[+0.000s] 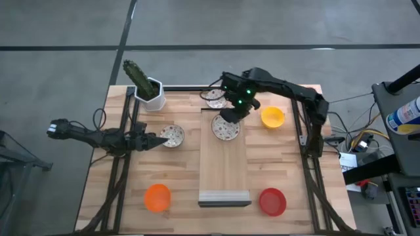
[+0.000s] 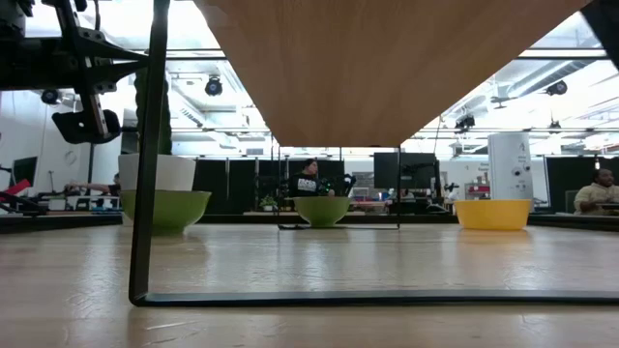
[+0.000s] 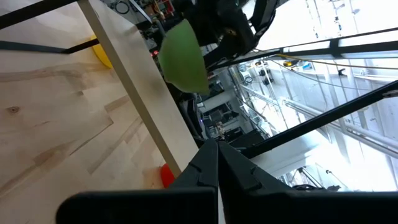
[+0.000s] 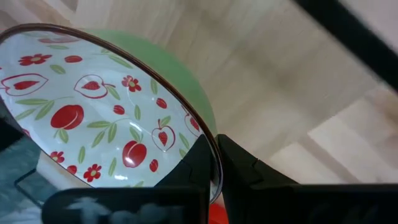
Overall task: Pick & Place Mini bowls
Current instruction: Put the bottom right white bowl on the shelf
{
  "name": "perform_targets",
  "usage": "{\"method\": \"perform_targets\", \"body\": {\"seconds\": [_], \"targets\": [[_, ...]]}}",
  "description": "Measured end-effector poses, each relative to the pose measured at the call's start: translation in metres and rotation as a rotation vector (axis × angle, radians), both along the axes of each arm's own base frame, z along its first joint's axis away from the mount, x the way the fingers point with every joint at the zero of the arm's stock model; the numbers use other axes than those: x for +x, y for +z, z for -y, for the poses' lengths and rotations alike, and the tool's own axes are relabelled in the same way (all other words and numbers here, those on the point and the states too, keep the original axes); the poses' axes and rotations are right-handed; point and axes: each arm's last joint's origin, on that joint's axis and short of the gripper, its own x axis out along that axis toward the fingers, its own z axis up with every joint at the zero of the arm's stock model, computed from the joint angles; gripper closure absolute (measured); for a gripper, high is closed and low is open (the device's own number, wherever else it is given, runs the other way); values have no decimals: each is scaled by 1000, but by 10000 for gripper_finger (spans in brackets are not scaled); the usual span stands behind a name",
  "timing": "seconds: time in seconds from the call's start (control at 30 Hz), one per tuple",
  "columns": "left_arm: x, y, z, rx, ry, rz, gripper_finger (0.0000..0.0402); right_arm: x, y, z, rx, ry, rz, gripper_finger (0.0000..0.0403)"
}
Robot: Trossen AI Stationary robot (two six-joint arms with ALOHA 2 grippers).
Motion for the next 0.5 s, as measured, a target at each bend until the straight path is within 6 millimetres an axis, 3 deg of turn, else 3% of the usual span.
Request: {"method": "perform_targets", "body": {"seconds": [0.27,0.5], "targets": [[0,0,0,0,0,0,399,21,-5,20,-12,29,-15,390],[0,0,0,0,0,-1,399,30,-10,22,-9,34,-13,390]]}}
